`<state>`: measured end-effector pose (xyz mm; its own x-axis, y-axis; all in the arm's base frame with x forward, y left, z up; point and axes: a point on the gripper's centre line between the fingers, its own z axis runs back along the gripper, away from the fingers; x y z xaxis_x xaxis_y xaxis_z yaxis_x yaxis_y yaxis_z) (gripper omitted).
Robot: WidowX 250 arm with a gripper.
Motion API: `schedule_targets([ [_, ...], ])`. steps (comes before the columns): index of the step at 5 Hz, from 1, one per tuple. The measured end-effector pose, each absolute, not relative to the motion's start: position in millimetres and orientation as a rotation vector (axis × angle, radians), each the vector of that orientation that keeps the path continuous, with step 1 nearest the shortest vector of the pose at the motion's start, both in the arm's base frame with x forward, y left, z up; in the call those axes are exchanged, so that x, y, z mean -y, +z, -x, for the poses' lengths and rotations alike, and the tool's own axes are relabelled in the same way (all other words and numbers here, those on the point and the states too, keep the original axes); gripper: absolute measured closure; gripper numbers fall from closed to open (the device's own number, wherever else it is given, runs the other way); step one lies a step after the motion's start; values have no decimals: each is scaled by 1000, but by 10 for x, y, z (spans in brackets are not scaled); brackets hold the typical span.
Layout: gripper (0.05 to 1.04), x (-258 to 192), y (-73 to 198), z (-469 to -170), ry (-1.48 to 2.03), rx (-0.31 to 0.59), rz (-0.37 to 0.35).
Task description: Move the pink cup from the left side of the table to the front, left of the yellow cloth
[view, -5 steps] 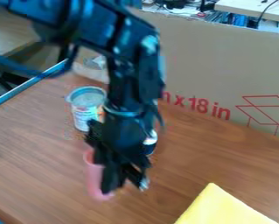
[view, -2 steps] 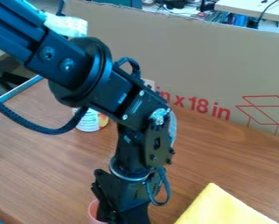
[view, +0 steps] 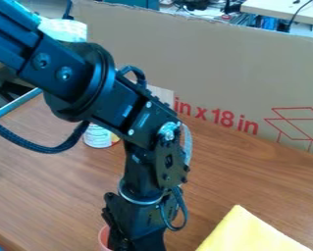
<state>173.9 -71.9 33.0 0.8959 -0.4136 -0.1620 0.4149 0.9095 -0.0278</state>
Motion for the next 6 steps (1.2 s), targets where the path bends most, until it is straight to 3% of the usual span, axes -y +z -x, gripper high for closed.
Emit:
schedule_targets([
  [1,654,666,347,-1662,-396,-168,-24],
  [2,348,553,623,-1635,-340,-83,-17],
  [3,95,494,779,-1619,-313,-58,1],
  [4,78,377,942,-1728,-263,-36,6],
  [5,81,-75,1182,-1897,-102,-7,-15],
  [6,82,-563,1254,-2041,92,-58,-79],
])
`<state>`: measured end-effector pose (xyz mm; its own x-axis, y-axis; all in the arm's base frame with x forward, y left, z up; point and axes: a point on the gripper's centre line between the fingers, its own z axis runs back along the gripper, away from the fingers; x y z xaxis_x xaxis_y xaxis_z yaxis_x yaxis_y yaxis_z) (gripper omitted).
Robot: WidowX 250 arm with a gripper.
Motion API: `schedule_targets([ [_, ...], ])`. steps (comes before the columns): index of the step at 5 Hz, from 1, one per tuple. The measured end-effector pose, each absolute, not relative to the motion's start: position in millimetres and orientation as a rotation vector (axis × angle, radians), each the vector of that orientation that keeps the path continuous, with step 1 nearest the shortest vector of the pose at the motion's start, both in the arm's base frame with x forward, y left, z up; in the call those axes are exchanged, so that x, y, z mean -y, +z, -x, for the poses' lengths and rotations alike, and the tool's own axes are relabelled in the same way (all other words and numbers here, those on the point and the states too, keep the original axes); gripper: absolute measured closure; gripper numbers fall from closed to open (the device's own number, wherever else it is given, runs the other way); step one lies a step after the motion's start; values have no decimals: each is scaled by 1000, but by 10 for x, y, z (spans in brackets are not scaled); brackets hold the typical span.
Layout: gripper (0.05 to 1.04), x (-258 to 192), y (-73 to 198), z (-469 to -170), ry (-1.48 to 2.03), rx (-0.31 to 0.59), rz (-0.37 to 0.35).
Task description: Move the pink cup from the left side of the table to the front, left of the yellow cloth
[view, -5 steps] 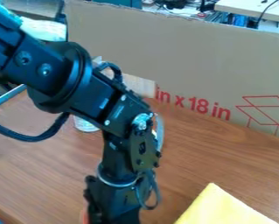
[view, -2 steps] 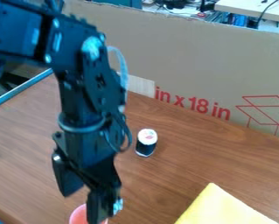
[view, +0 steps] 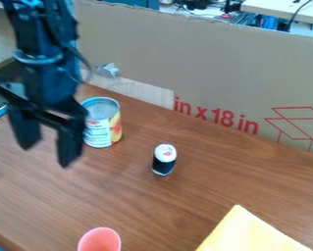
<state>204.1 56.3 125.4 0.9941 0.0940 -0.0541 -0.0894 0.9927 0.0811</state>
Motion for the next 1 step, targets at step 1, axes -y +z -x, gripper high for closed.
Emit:
schedule_targets([
  [1,82,-1016,1237,-2067,150,-156,-179],
])
